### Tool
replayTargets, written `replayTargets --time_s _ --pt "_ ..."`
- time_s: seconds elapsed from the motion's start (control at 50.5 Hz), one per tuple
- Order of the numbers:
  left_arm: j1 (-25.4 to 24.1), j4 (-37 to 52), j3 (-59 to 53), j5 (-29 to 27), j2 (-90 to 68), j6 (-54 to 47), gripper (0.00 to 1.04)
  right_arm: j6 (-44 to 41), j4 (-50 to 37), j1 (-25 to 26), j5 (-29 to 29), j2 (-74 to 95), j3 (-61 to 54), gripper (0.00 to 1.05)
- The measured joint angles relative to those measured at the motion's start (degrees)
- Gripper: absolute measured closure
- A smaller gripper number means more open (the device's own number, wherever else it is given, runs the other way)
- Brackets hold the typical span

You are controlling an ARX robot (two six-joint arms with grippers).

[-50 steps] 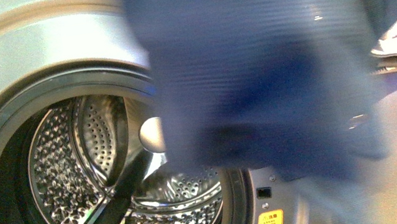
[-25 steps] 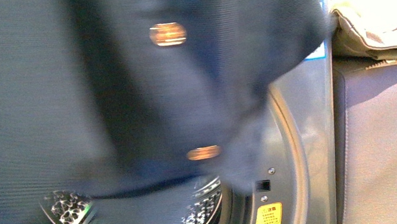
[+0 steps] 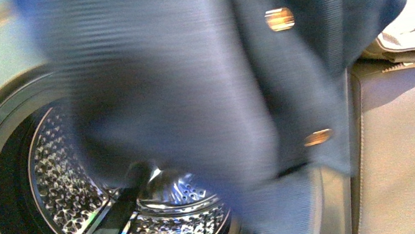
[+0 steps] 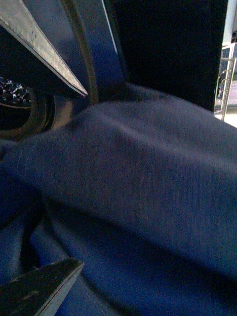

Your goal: Put clothes into washing machine

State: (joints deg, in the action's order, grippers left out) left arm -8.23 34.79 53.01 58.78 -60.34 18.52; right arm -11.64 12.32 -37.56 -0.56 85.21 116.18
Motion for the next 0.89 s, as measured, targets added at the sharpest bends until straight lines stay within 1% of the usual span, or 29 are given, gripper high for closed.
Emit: replayTargets --time_s 0.099,0.178,0.258,0.297,0.396,0.495,0.555,0.694,0.813,0.892 --pt "-0.7 3.2 2.2 0.8 -3.9 1.7 0.07 0.0 0.0 0.0 0.0 0.0 0.0 0.96" --pt "-0.9 3.9 4.3 1.4 -6.8 3.0 0.07 0.0 0.0 0.0 0.0 0.0 0.0 0.96" --pt "-0.6 7.6 6.4 3.5 -8.8 5.8 0.07 0.0 0.0 0.0 0.0 0.0 0.0 0.96" --pt "0.0 11.0 6.7 5.6 -9.6 7.7 0.07 0.0 0.0 0.0 0.0 0.0 0.0 0.96" --pt "2.1 15.7 7.4 9.0 -10.3 12.1 0.07 0.0 0.0 0.0 0.0 0.0 0.0 0.96" --pt "6.6 14.7 7.6 12.0 -10.5 13.6 0.07 0.0 0.0 0.0 0.0 0.0 0.0 0.96" --pt "8.6 13.5 7.6 12.8 -10.5 13.4 0.07 0.0 0.0 0.0 0.0 0.0 0.0 0.96" --pt "14.1 4.3 7.6 11.3 -10.5 8.3 0.07 0.0 0.0 0.0 0.0 0.0 0.0 0.96" --pt "17.1 5.8 7.1 9.1 -10.9 7.4 0.07 0.0 0.0 0.0 0.0 0.0 0.0 0.96" --pt "19.5 9.6 7.0 5.0 -11.2 8.3 0.07 0.0 0.0 0.0 0.0 0.0 0.0 0.96"
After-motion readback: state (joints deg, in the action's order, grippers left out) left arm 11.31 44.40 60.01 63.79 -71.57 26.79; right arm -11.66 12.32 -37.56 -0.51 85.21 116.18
